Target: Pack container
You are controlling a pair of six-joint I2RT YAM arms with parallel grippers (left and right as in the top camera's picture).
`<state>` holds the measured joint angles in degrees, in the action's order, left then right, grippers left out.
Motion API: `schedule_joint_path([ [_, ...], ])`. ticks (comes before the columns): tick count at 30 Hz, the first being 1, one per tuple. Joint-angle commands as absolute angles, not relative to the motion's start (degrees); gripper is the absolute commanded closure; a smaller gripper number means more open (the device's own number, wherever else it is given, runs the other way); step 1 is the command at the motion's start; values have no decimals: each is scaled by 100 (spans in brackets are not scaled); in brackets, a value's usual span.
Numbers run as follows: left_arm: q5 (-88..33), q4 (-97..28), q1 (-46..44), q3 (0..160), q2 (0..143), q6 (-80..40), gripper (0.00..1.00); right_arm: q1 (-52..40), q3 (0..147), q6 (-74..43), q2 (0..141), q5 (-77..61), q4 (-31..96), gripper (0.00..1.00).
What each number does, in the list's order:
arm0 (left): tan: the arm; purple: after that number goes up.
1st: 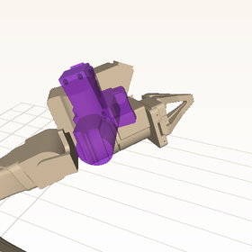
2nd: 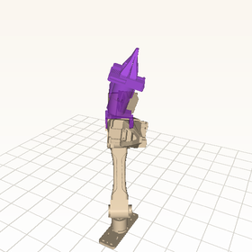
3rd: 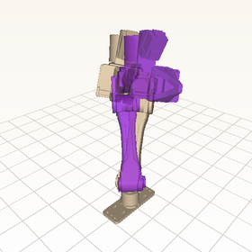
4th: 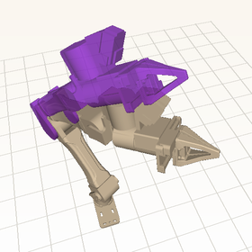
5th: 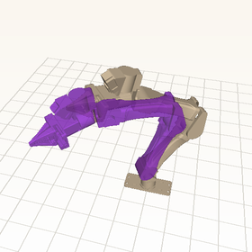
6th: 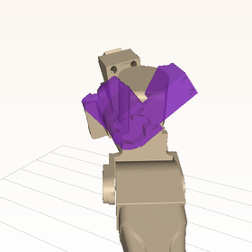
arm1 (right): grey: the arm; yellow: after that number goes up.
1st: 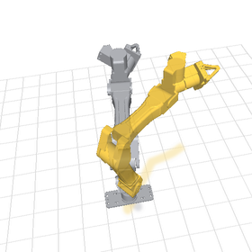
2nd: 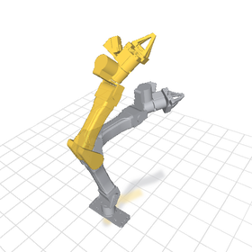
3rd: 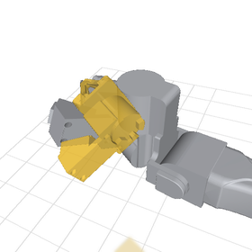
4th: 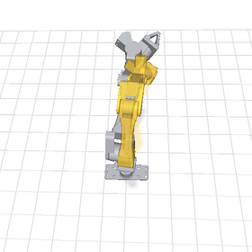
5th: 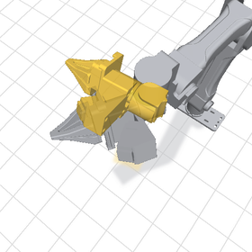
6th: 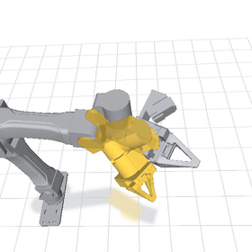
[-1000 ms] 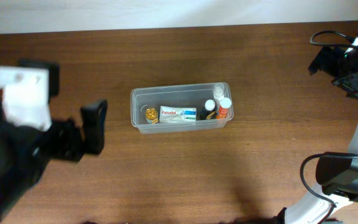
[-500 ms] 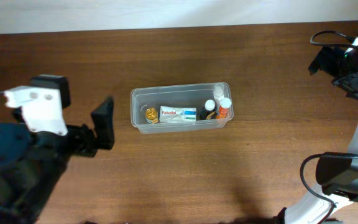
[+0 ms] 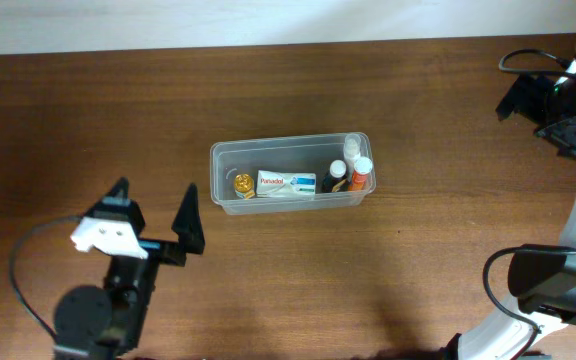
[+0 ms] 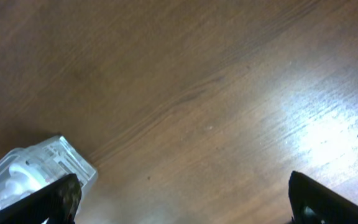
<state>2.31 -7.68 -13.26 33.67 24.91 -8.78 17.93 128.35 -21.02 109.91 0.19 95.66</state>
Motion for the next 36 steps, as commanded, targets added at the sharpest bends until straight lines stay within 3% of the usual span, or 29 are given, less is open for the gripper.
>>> schedule_joint_path([
  [1,19,-357,-1175,2578,1981,-801,1,1802,12853,-2150,11000,71,9561,2],
  [9,-333,819,-694,910,666,-803,1,1802,12853,-2150,11000,69,9561,2],
  [19,-506,1052,-244,215,25,-803,1,1802,12853,-2150,11000,69,9561,2],
  [36,-353,-443,-58,47,23,-648,1,1802,12853,-2150,11000,69,9561,2],
])
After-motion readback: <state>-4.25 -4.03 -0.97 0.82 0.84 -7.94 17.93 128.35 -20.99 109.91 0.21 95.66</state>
